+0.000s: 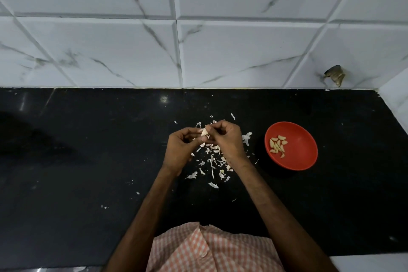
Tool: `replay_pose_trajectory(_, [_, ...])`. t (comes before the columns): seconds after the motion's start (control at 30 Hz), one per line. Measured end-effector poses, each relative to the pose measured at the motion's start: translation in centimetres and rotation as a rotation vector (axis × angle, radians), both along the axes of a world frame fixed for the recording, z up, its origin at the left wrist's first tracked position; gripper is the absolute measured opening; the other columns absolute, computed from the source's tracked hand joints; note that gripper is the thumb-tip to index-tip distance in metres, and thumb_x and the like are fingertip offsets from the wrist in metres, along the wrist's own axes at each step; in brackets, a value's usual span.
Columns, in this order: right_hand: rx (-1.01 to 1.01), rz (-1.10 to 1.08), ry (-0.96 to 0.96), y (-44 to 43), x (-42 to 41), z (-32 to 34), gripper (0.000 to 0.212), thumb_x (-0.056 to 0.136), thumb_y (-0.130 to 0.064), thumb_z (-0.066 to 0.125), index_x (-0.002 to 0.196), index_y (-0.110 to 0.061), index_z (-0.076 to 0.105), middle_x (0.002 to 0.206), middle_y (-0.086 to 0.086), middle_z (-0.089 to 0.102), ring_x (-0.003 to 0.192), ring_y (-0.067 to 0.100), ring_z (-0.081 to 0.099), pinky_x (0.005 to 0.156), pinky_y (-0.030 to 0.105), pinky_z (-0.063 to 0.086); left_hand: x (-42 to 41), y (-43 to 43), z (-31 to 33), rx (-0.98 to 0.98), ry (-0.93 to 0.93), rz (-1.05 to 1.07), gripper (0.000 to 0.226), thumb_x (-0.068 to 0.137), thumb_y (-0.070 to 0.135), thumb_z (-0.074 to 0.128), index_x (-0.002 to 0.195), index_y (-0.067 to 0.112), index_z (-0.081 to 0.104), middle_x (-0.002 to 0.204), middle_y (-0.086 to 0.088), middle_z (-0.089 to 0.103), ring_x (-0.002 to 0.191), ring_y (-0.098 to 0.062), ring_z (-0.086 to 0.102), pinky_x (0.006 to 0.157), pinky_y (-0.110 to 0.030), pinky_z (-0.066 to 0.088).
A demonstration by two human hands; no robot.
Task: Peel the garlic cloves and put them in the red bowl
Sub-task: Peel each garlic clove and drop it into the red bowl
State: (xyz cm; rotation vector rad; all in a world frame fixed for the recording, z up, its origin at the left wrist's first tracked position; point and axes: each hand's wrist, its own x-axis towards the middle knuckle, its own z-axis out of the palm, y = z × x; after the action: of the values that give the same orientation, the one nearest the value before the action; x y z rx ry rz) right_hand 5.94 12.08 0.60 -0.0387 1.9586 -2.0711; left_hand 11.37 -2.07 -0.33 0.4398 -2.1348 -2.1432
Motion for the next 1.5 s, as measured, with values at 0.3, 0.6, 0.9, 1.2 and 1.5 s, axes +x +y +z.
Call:
replay_pose_trajectory(0.3, [-0.117,0.058,-0.138,0.3,-0.2,0.0,0.009,0.093,-0.007,0.068,0.086,-0.002,0.069,0.068,0.000,0.072,0.063,0.011,0.070,0.067,0.027,0.063,-0.1,0.1,-0.3,-0.017,0.113,-0.067,0.008,0.091,0.004,0.068,0.085,0.005,0.073,0.080,-0.004,0.076,0.072,-0.007,0.069,0.067,-0.017,0.052])
replay_pose_trajectory(0.6, [0.216,0.093,0.112,0.5,-0.1,-1.7,0.008,0.093,-0.009,0.071,0.100,-0.009,0.074,0.094,0.009,0.076,0.086,0.025,0.075,0.071,0.047,0.064,-0.6,1.0,1.0,0.109,0.102,-0.092,0.019,0.098,0.007,0.061,0.081,0.005,0.070,0.070,-0.007,0.067,0.056,-0.013,0.052,0.051,-0.020,0.040])
replay_pose_trajectory(0.9, [0.457,-0.008,0.399,1.7,-0.7,-0.9,0.010,0.083,-0.013,0.082,0.091,-0.014,0.075,0.084,-0.006,0.072,0.075,0.005,0.067,0.071,0.019,0.054,-0.4,0.7,-0.5,0.011,0.005,-0.013,0.023,0.104,0.015,0.053,0.082,0.010,0.058,0.064,0.005,0.051,0.052,-0.001,0.039,0.047,-0.016,0.033])
replay_pose_trajectory(1.2, [0.240,0.045,0.319,0.3,-0.5,-0.5,0.006,0.087,-0.016,0.078,0.092,-0.012,0.077,0.087,-0.004,0.074,0.083,0.016,0.071,0.076,0.045,0.061,-0.7,0.5,-0.9,-0.147,0.080,-0.010,0.025,0.104,0.019,0.055,0.084,0.003,0.057,0.073,-0.003,0.053,0.068,-0.014,0.045,0.060,-0.028,0.039])
replay_pose_trajectory(1.5, [0.627,-0.099,0.506,-2.0,1.3,-0.2,0.019,0.090,-0.022,0.074,0.077,-0.014,0.063,0.081,-0.006,0.065,0.076,0.012,0.061,0.063,0.031,0.045,-0.4,2.7,-2.1,0.136,0.028,0.243,0.026,0.106,0.016,0.051,0.089,-0.003,0.057,0.084,-0.014,0.056,0.082,-0.024,0.051,0.076,-0.039,0.045])
